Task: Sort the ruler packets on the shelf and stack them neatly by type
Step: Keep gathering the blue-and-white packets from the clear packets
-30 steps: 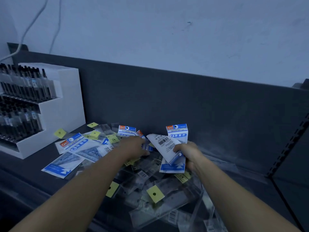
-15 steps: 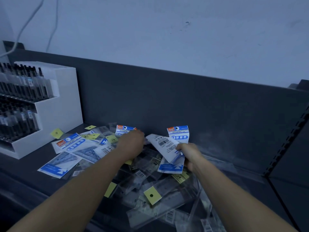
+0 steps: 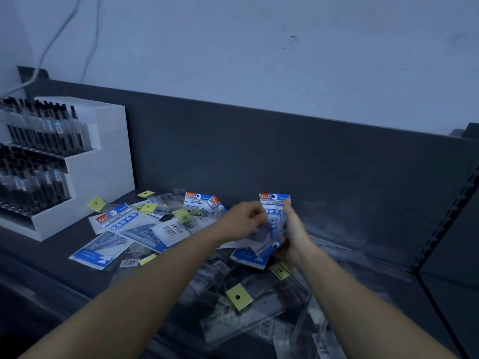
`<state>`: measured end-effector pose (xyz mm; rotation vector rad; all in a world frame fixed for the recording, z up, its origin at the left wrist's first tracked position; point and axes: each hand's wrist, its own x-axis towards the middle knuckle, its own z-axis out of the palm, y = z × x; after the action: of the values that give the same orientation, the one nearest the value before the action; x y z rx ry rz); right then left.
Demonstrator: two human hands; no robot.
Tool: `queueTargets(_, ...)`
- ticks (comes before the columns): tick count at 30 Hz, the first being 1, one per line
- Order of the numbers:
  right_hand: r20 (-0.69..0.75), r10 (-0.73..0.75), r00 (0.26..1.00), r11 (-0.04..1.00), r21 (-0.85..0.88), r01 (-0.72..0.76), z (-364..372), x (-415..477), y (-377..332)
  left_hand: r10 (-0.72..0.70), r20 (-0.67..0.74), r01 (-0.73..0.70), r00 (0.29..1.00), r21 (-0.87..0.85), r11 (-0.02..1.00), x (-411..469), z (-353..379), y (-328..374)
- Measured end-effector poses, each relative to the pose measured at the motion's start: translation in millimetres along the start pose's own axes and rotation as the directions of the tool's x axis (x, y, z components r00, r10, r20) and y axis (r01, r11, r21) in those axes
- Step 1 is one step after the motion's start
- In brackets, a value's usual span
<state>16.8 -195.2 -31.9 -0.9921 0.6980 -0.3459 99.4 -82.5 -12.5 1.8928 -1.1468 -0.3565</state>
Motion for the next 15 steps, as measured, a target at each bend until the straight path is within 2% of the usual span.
queueTargets(2, -0.015, -0.02, 1.0, 0.99, -0.141, 0.017, -1.9, -1.8, 3.7, -0.041, -0.018, 0.042, 0.999, 0.035, 0.999, -1.0, -5.5, -8.7)
queueTargets(4, -0.1, -0.063, 0.993, 0.962, -0.272, 0.034, -2.2, -0.1, 6.9, -0.105, -0.142, 0.149, 0.984, 0.346, 0.926, 0.9, -18.9, -23.1)
queueTargets(6, -0.139, -0.078, 0.987, 0.942, -0.334, 0.027, -1.5, 3.3, 9.0, -0.188, -0.211, 0.281, 0.959, 0.647, 0.709, -1.2, -35.9, -42.0)
queueTargets(7, -0.138, -0.076, 0.987, 0.939, -0.343, 0.024, -1.1, 4.2, 8.8, -0.247, -0.211, 0.321, 0.946, 0.728, 0.605, -3.3, -42.5, -51.1)
queueTargets(8, -0.144, -0.076, 0.987, 0.938, -0.347, 0.021, -0.7, 5.4, 8.9, -0.303, -0.208, 0.345, 0.93, 0.778, 0.525, -5.6, -46.9, -59.0)
queueTargets(10, -0.155, -0.084, 0.984, 0.933, -0.359, 0.023, -0.6, 7.9, 9.5, -0.342, -0.202, 0.354, 0.918, 0.808, 0.471, -8.0, -51.0, -68.5)
queueTargets(12, -0.162, -0.087, 0.983, 0.928, -0.372, 0.021, -0.4, 10.1, 10.3, -0.278, -0.211, 0.323, 0.937, 0.826, 0.462, -8.2, -50.9, -67.7)
queueTargets(15, -0.162, -0.089, 0.983, 0.929, -0.37, 0.023, 0.6, 9.4, 9.1, -0.182, -0.166, 0.22, 0.969, 0.917, 0.333, -7.4, -49.4, -58.9)
